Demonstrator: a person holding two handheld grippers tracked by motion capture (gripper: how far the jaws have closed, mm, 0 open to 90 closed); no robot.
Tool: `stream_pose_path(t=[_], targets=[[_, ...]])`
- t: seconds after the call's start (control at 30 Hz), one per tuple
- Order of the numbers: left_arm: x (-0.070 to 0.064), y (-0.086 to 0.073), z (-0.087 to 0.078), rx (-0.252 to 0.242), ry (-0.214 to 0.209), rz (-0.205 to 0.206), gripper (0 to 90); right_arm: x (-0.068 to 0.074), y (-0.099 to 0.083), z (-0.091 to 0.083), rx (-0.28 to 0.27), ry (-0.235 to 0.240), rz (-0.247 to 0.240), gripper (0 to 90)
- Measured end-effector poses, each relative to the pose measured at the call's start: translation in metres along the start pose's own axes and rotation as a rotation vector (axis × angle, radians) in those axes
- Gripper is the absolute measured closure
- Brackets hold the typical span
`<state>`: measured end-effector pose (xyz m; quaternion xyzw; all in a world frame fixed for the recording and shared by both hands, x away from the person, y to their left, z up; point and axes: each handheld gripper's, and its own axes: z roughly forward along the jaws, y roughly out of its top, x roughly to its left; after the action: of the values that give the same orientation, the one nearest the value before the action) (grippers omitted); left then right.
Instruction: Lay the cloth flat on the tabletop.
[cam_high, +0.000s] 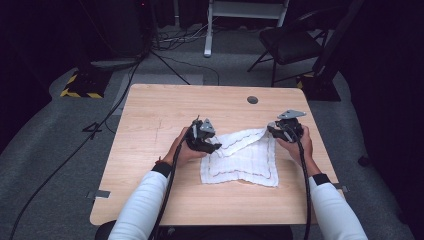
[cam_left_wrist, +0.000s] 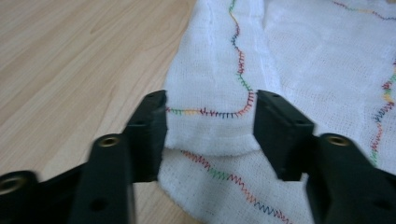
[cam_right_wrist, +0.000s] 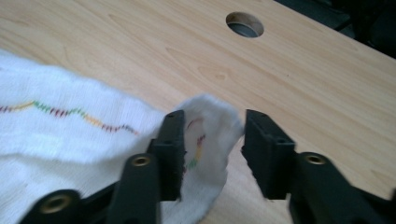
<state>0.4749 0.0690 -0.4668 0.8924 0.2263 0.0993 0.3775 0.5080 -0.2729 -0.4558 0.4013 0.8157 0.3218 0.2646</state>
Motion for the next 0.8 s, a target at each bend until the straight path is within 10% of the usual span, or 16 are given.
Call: stream_pose_path(t=[0.23, 0.5, 0.8], targets=[[-0.022, -0.001, 0.003, 0.042, -0.024, 0.103, 32.8, 0.008, -0.017, -0.033, -0.057, 0.103, -0.028, 50.0], [-0.023, -0.008, 0.017, 0.099, -0.079, 0.12, 71.1, 0.051, -0.053, -0.061, -0.049, 0.313, -0.148, 53.1], [-0.021, -0.012, 0.016, 0.107, -0.079, 0.126, 88.8, 0.078, -0.067, -0.058, 0.032, 0.395, -0.231, 54.4]])
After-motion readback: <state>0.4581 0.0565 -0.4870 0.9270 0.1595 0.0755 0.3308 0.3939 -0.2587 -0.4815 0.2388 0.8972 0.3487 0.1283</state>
